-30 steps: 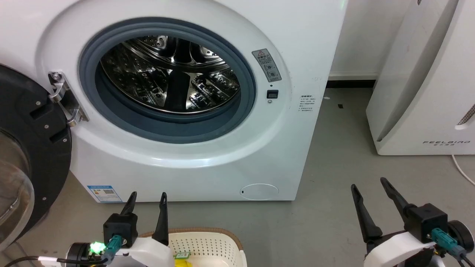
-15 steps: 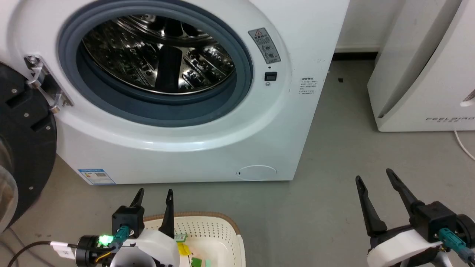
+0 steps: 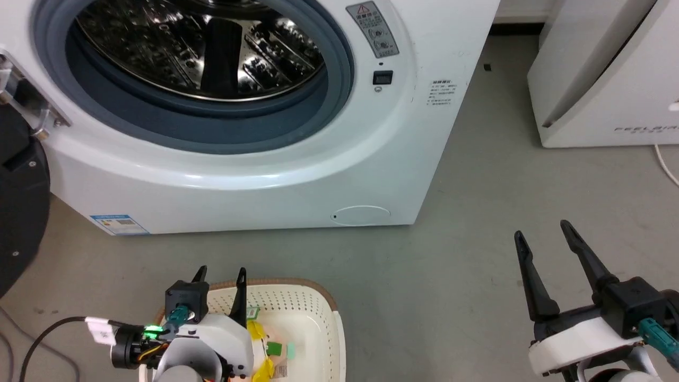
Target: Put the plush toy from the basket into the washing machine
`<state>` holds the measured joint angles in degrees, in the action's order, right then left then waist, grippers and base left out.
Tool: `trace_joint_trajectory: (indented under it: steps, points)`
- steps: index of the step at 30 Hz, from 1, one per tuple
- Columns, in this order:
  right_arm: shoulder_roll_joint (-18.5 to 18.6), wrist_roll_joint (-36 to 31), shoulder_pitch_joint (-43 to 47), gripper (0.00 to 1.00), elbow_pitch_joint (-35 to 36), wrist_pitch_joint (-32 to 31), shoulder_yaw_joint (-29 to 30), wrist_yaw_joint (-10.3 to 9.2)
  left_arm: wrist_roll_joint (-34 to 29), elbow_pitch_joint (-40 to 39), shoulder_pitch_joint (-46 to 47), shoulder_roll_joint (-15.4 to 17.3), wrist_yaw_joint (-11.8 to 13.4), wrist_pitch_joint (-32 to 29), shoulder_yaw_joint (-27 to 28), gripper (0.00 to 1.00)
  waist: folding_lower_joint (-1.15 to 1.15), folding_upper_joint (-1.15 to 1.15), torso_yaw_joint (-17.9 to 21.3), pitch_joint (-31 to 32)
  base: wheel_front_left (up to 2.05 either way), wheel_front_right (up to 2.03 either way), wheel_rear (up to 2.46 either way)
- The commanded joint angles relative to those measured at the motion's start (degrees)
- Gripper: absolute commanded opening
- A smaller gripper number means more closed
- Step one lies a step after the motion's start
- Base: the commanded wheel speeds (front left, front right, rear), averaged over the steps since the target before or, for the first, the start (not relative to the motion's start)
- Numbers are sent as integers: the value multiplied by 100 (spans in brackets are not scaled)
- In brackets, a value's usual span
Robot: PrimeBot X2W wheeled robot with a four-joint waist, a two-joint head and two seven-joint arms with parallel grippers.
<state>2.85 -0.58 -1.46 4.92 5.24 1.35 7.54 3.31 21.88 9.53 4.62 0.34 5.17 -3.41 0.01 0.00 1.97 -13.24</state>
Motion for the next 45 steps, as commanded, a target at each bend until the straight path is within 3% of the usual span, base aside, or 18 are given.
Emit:
trace_joint_trajectory:
  steps: [1,31,45]
  points:
    - [1,-16,-118,100,39,66,12,-2,38,238,187,54,-27,39,-50,100,-1,0,33,-135,0,0,0]
    - [2,-169,-496,100,530,425,118,-3,212,2484,1416,490,67,-515,-530,100,-1,0,279,-1823,0,0,0]
    - [2,-222,-627,100,881,592,70,-4,370,3313,2142,721,-35,-511,-752,100,-1,0,355,-2774,0,0,0]
